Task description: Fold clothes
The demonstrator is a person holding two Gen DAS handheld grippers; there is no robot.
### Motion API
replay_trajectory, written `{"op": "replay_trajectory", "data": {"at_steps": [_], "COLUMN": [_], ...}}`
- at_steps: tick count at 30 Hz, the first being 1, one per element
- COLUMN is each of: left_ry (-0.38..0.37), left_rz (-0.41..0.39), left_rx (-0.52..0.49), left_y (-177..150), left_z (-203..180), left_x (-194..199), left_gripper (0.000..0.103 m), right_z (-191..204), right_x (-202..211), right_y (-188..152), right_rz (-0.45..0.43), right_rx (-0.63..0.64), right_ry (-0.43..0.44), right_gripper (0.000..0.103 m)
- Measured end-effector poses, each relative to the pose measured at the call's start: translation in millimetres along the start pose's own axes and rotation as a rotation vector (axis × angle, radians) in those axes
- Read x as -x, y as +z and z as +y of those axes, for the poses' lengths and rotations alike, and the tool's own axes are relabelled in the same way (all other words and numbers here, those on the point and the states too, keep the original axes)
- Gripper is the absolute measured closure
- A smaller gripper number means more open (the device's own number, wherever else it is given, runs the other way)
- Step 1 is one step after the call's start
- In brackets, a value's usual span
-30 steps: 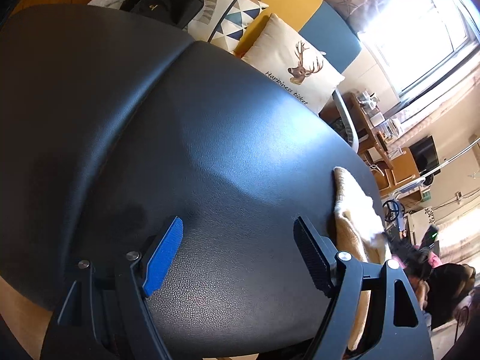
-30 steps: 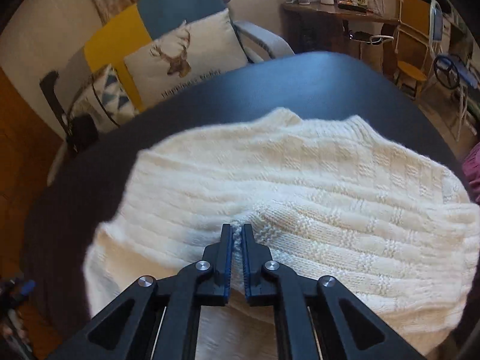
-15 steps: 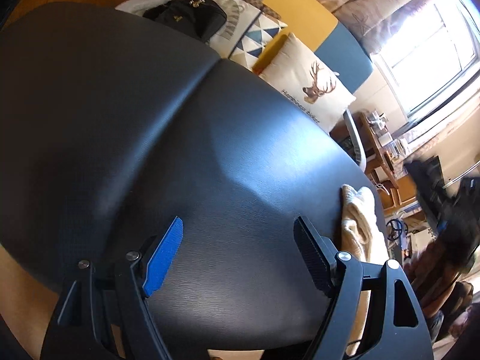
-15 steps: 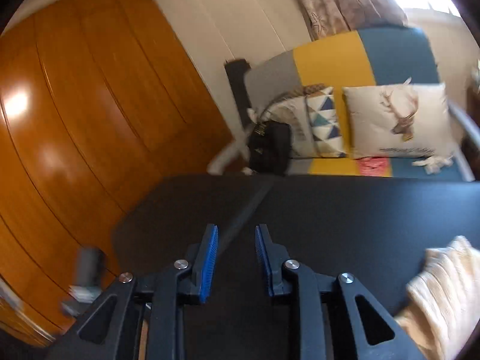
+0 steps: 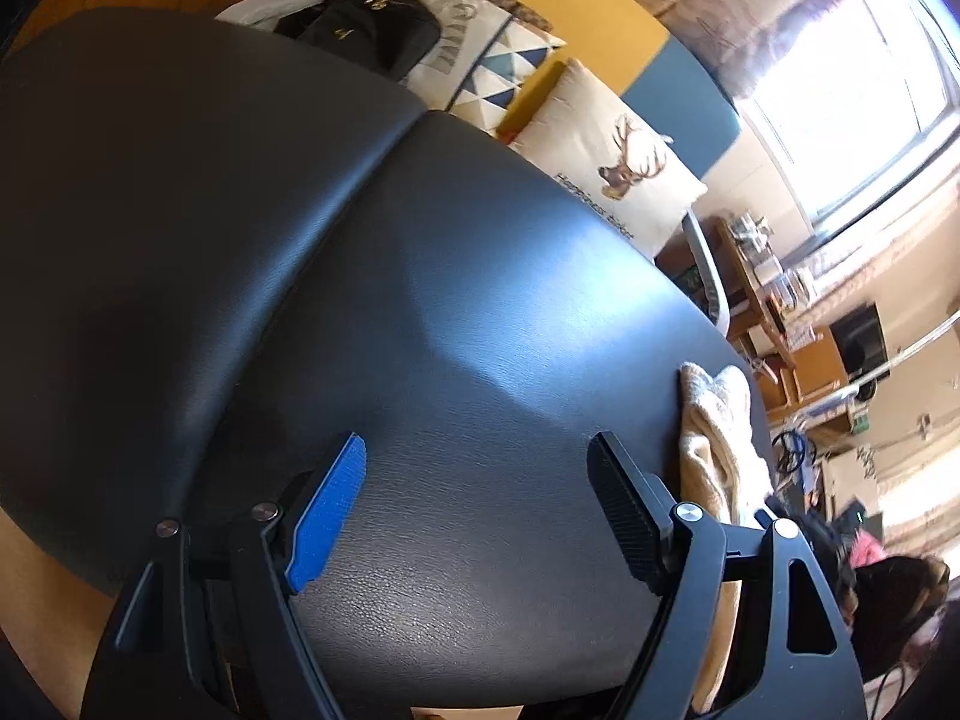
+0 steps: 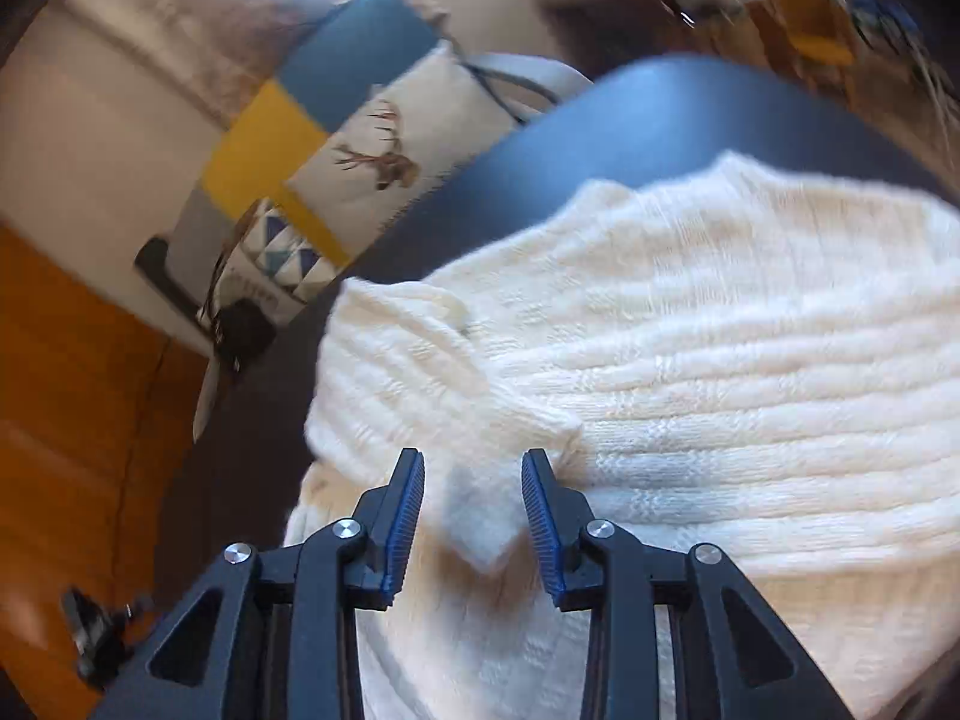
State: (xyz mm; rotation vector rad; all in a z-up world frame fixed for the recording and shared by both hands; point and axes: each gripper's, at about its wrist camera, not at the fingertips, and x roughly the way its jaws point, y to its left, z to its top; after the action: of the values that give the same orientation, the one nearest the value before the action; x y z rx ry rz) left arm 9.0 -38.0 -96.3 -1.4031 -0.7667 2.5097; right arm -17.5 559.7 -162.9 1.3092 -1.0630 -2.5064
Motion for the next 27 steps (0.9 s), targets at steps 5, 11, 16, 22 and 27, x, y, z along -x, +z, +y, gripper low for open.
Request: {"op": "replay_trajectory", "data": {"at_steps": [5, 11, 16, 22, 27], "left_ry": [0.006, 0.025, 0.018, -0.014, 0.0], "left_rz": [0.018, -0.012, -0.025, -0.018, -0.013], "left_rx": [-0.013, -0.015, -0.011, 0.018, -0.042], "left_y": [-3, -2, 1, -2, -7], "left_z": [-8, -9, -4, -3, -19], "left_x": [-1, 12, 14, 6, 9], "left_gripper": [0.024, 0.024, 0.024, 0.024, 0.024], "right_z": [71, 206, 170, 35, 47], "right_x": [-63, -95, -26, 19, -50], "right_y": [-10, -65, -62, -8, -8], "right_rz": [0.091, 0.279, 0.096, -0.109, 0.038], "right_rx": [0.023, 0.283, 0.347, -0.047, -0.164], "right_ry": [0.182, 0.562, 0.376, 0.125, 0.292], "right_gripper": [0.066, 0.066, 0.066, 0.06, 0.06]}}
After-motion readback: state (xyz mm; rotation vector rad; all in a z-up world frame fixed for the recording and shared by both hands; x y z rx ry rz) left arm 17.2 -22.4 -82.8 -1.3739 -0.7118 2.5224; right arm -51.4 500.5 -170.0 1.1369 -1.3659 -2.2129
